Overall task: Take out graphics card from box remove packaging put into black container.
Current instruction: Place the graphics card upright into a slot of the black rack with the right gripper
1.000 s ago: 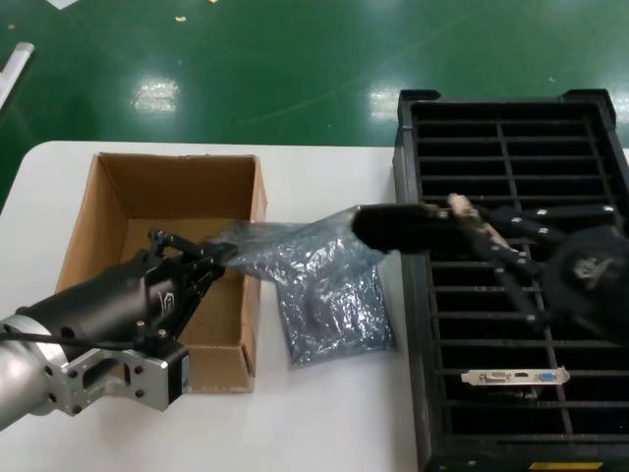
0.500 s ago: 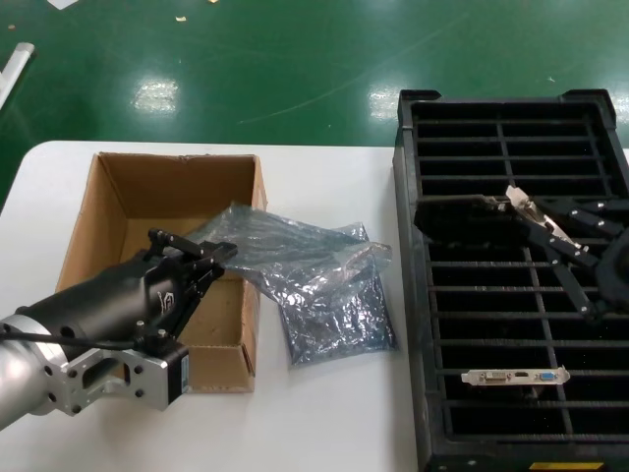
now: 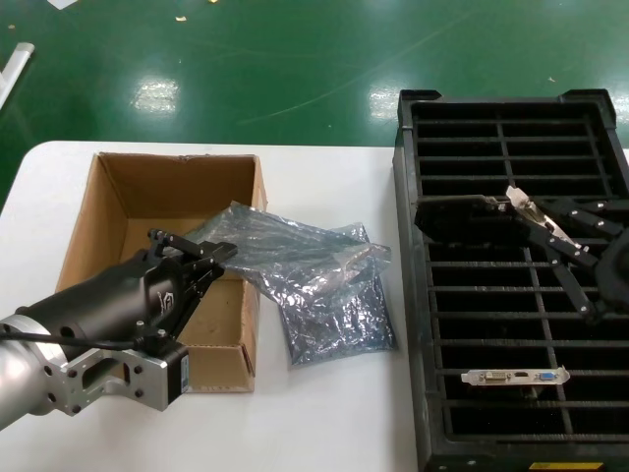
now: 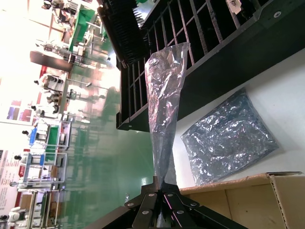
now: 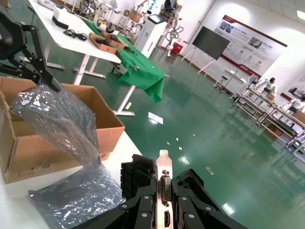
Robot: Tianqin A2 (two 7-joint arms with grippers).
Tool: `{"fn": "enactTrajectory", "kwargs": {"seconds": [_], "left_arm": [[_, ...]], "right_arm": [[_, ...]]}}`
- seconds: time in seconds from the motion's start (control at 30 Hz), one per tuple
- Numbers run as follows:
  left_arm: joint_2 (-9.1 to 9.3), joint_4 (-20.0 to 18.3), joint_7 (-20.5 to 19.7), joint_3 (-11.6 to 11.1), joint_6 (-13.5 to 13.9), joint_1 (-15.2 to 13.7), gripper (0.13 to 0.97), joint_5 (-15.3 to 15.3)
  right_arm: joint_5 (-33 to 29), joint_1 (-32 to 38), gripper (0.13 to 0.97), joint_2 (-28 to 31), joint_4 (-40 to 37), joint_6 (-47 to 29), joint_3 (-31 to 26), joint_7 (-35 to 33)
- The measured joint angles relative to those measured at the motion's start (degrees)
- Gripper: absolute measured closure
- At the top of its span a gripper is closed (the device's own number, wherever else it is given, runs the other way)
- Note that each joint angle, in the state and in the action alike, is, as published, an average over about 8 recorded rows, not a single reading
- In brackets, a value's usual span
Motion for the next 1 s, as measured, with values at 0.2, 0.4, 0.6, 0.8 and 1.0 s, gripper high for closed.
{"fn": "enactTrajectory", "kwargs": {"seconds": [0.2,0.4,0.6,0.8,1.0], "left_arm": [[0.0,0.0,0.0,0.0,0.0,0.0,0.959,0.0],[0.0,0.0,0.0,0.0,0.0,0.0,0.959,0.0],[0.0,0.0,0.0,0.0,0.0,0.0,0.959,0.0],[0.0,0.0,0.0,0.0,0.0,0.0,0.959,0.0],[0.0,0.0,0.0,0.0,0.0,0.0,0.959,0.0]], "right_arm": [[-0.69,4.15,0.91,0.07,0.0,-2.05,-2.68,-0.53],[-4.84,11.86,0.91,1.11,0.0,-9.49,-7.75,0.52],[-8.94,20.11,0.91,3.18,0.0,-19.65,-13.48,-0.08],[-11.28,26.08,0.91,3.55,0.0,-27.45,-18.69,-3.12],[-12.77,29.74,0.91,1.9,0.0,-31.71,-22.46,-5.7]]}}
